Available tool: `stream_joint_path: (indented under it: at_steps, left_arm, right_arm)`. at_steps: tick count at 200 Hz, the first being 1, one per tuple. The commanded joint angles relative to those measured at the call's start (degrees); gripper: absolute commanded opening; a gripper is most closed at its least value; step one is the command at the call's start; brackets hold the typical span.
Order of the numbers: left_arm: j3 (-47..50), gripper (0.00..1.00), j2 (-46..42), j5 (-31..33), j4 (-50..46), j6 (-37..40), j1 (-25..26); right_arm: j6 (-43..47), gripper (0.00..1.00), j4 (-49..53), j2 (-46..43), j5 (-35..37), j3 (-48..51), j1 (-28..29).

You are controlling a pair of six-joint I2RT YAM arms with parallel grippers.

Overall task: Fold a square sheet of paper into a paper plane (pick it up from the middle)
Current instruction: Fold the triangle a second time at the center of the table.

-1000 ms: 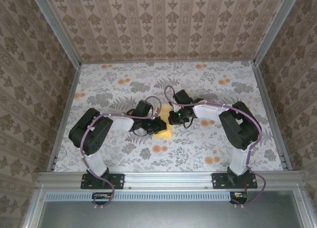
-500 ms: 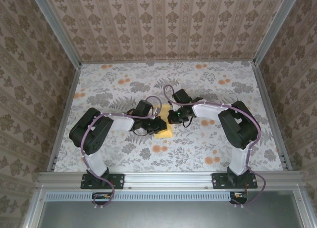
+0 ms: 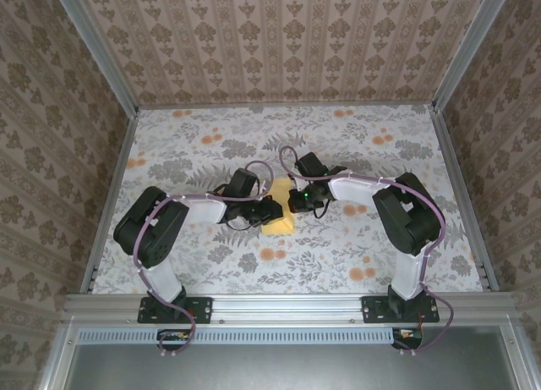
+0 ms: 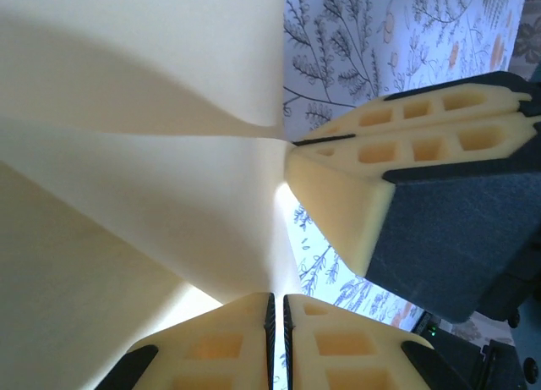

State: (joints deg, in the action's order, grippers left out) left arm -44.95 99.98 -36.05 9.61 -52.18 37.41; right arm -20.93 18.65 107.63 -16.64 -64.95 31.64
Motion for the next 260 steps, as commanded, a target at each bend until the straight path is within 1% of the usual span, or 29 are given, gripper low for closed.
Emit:
stream_joint_path:
  at_steps: [1, 58, 140, 191, 233, 260]
  left_arm:
    - [-1.14, 0.15, -0.58, 0.63, -0.51, 1.73, -0.23]
    - [-2.81, 0.14, 0.82, 0.28, -1.34, 2.61, -0.31]
    - [-3.72, 0.14, 1.70, 1.54, -2.04, 3.22, -0.54]
    - [-3.98, 0.15, 2.15, 1.62, -0.21, 3.03, -0.58]
    - [-3.07, 0.14, 2.02, 2.23, 0.48, 2.50, -1.00]
    - [0.66, 0.14, -1.56, 3.32, 1.13, 1.73, -0.93]
  right_arm:
    - [0.95, 0.03, 1.99, -1.15, 1.35, -0.98, -0.35]
    - [1.16, 0.03, 1.81, 0.35, 1.17, -2.22, -0.35]
    - [1.62, 0.03, 1.92, 1.61, 1.00, -3.35, -0.48]
    - [1.82, 0.03, 2.10, 2.44, 1.09, -4.05, -0.43]
    - [2.00, 0.03, 2.18, 3.01, 1.09, -4.66, -0.50]
    - [1.98, 0.03, 2.35, 3.10, 0.96, -4.85, -0.53]
